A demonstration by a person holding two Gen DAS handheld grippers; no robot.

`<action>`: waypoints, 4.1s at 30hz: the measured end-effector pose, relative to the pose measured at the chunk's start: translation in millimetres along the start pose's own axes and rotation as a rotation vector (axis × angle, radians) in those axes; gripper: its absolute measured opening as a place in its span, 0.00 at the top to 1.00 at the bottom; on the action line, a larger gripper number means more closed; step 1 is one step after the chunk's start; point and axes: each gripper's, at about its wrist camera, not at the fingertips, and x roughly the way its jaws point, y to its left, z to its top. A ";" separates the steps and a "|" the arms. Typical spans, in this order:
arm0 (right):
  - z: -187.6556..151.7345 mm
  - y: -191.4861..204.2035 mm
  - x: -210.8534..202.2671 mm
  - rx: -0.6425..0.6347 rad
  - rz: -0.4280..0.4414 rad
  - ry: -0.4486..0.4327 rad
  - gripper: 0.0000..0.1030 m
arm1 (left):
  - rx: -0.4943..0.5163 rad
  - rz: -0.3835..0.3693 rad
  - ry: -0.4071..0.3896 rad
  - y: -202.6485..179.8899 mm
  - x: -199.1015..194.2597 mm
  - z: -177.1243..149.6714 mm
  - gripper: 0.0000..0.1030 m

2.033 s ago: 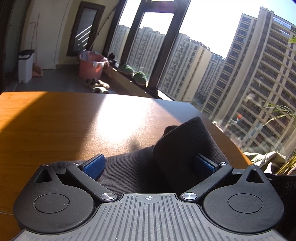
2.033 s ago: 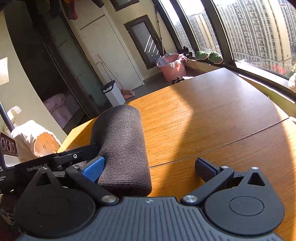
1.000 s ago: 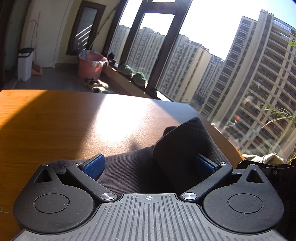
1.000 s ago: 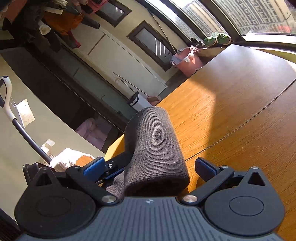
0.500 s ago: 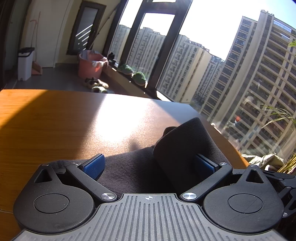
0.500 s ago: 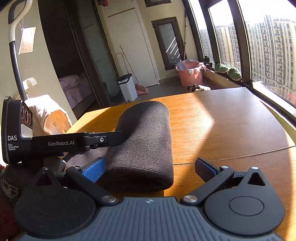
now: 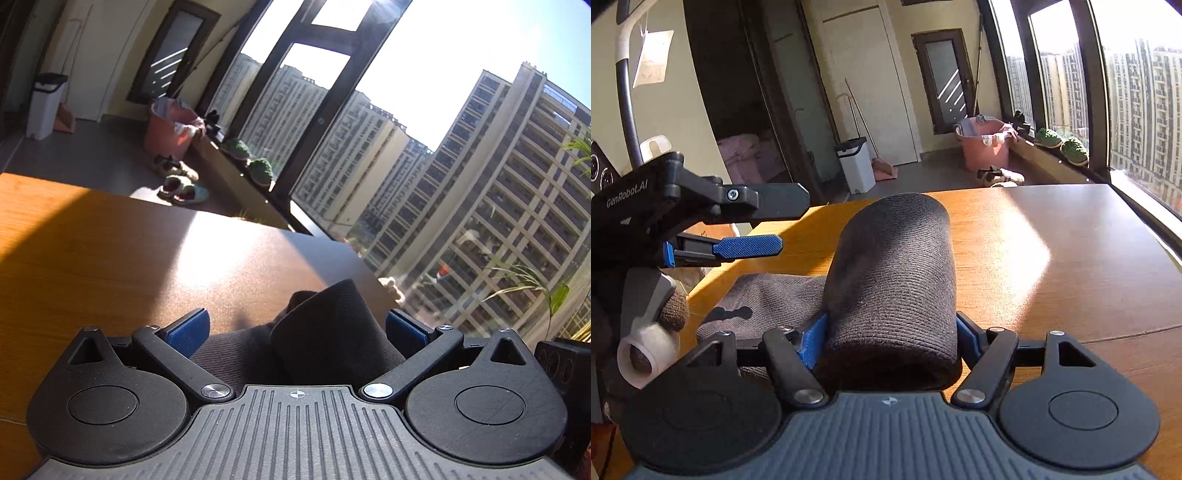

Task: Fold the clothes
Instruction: 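Push the roll forward along the sweatshirt with the right gripper, then grip the roll with the right gripper and roll it further over the sweatshirt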

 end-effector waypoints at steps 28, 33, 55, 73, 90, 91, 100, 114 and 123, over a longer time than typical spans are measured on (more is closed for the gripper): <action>0.9 102.3 12.5 -0.506 -0.109 -0.073 0.24 | 0.104 0.126 0.046 20.3 -24.4 34.3 0.00; 13.7 63.1 -5.9 -0.265 0.125 -0.067 0.08 | 0.184 0.224 0.083 24.6 -12.5 16.1 0.00; 13.7 9.1 -7.1 -0.039 0.087 -0.022 0.45 | 0.094 0.201 0.076 30.7 -26.2 19.3 0.00; 31.8 40.8 -37.3 -0.237 0.206 -0.056 0.09 | 0.143 0.187 0.082 11.1 12.1 14.1 0.00; 5.1 23.9 20.7 -0.088 0.017 0.069 0.18 | 0.133 0.181 0.019 7.3 -17.3 15.7 0.00; 7.1 25.8 19.5 -0.103 0.013 0.065 0.18 | 0.159 0.198 0.021 4.1 -16.6 13.5 0.00; 21.2 9.9 -5.4 -0.107 -0.047 -0.065 0.17 | 0.199 0.283 0.116 12.8 17.2 -14.0 0.00; 15.3 53.6 1.3 -0.343 -0.084 -0.093 0.34 | 0.116 0.124 0.015 0.4 -19.2 21.0 0.00; 10.1 58.4 5.5 -0.311 -0.104 -0.117 0.16 | 0.119 0.007 0.165 -31.4 32.3 8.2 0.16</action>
